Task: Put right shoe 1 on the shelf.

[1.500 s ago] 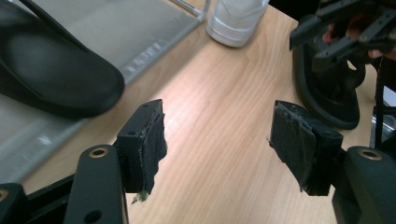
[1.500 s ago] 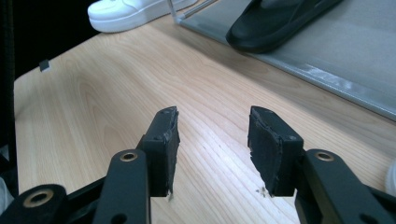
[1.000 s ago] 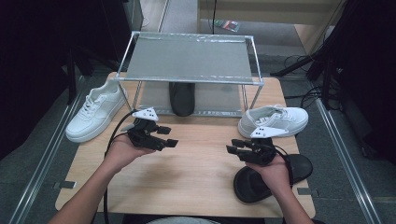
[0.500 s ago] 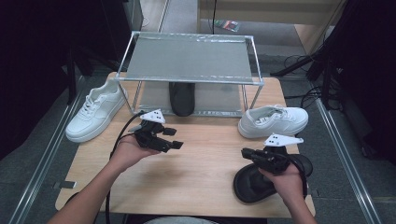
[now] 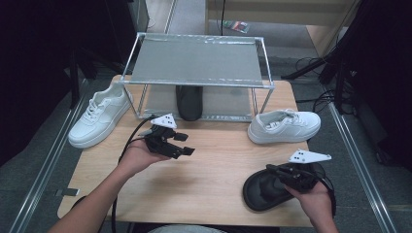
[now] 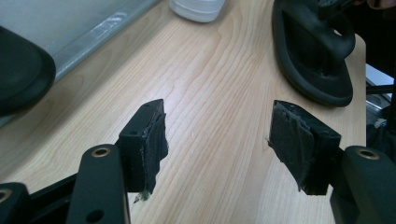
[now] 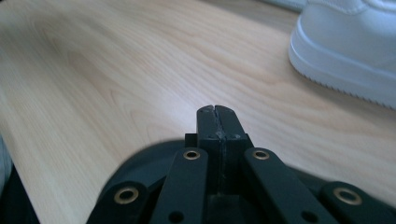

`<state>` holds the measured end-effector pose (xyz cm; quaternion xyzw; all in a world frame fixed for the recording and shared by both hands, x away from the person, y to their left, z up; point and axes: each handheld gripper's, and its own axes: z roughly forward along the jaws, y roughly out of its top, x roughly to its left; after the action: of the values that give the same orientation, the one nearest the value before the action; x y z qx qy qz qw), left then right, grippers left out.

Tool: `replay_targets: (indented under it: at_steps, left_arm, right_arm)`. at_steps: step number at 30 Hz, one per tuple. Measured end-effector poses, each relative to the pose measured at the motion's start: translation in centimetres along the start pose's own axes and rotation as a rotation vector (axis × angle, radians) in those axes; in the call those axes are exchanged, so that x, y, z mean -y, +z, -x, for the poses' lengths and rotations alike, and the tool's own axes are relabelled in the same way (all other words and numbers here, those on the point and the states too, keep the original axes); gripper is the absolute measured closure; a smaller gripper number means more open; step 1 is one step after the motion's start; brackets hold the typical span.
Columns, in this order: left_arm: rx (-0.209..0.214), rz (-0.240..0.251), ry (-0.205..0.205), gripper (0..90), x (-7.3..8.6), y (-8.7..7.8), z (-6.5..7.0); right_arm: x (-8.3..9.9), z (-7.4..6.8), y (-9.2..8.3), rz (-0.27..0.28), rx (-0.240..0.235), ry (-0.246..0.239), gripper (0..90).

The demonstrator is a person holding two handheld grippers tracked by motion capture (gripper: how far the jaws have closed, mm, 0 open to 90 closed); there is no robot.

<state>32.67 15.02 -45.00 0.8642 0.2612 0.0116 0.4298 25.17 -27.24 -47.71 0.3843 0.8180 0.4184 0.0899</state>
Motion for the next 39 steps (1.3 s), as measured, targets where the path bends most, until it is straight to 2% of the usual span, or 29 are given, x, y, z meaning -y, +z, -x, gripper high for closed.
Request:
replay_targets:
  at_steps: [6,10,17,29,35,39]
  left_arm:
    - [0.000,-0.007,0.000,36.9,0.0,0.1,0.0]
    - [-0.002,-0.004,-0.003,36.8,-0.1,0.1,0.0]
    - [-0.002,-0.009,-0.011,36.8,0.3,-0.1,0.1]
    - [-0.025,-0.010,-0.037,36.8,1.5,-1.1,0.3]
    - [-0.037,-0.006,-0.052,36.7,2.0,-1.6,0.2]
    - [-0.042,-0.006,-0.059,36.7,2.3,-1.8,0.3]
  right_arm:
    - [1.5,0.6,-1.5,-0.028,0.021,0.018,90.0]
    - [2.0,1.0,-1.4,-0.059,0.020,0.037,90.0]
    - [1.4,1.3,-0.6,-0.057,0.003,0.031,90.0]
    - [0.0,1.9,1.0,-0.059,-0.012,0.013,90.0]
    - [-0.6,2.2,1.6,-0.056,-0.005,0.017,90.0]
    - [-1.2,2.5,2.4,-0.048,-0.001,0.039,90.0]
